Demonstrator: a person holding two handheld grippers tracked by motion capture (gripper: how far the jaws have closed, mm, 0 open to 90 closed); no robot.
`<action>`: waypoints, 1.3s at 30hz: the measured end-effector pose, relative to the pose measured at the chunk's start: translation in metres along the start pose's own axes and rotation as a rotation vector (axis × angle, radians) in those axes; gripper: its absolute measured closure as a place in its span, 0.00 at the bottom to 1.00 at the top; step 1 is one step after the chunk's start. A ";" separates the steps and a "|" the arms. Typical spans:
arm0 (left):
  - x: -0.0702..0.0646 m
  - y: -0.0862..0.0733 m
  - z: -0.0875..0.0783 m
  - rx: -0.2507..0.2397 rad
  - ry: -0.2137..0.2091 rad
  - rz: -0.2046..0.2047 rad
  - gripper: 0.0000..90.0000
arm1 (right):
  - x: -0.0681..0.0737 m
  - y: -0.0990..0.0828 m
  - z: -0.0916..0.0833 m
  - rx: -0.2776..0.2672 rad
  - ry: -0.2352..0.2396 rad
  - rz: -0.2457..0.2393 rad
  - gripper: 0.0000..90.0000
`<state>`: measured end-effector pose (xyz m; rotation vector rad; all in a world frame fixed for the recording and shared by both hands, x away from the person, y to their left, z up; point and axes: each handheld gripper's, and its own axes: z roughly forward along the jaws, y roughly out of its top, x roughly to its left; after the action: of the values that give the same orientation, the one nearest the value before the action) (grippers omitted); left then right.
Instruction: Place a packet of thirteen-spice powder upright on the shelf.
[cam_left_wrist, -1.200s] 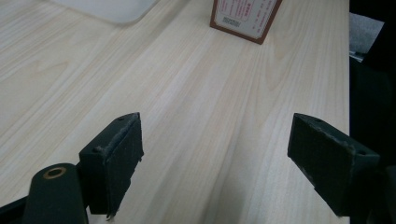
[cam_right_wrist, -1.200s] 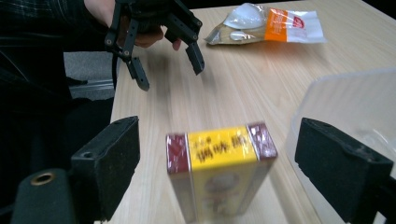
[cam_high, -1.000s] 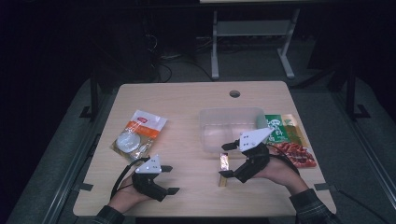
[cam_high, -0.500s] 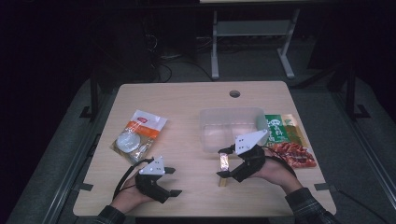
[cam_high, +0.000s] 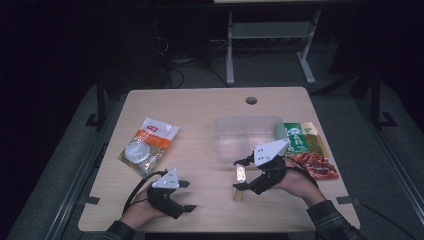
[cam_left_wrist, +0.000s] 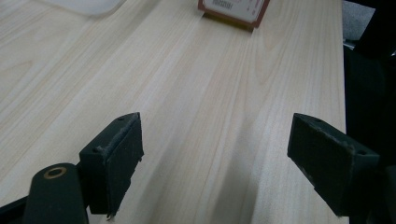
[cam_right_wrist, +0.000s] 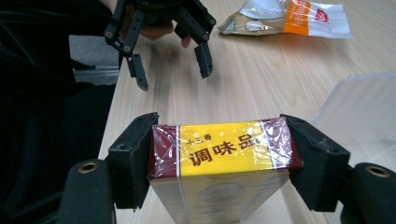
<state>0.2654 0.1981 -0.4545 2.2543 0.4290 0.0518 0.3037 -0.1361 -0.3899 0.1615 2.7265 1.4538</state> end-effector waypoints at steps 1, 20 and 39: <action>0.000 0.000 0.000 0.000 0.000 0.000 0.19 | 0.000 0.000 0.000 0.000 0.000 0.000 0.34; 0.000 0.000 0.000 0.000 -0.002 0.008 0.20 | -0.026 0.030 -0.029 0.036 0.011 -0.067 0.34; 0.003 -0.001 -0.002 0.005 0.000 0.007 0.20 | -0.083 0.057 -0.051 0.047 -0.007 -0.084 0.34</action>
<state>0.2677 0.2016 -0.4542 2.2610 0.4222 0.0547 0.3853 -0.1561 -0.3144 0.0530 2.7271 1.3660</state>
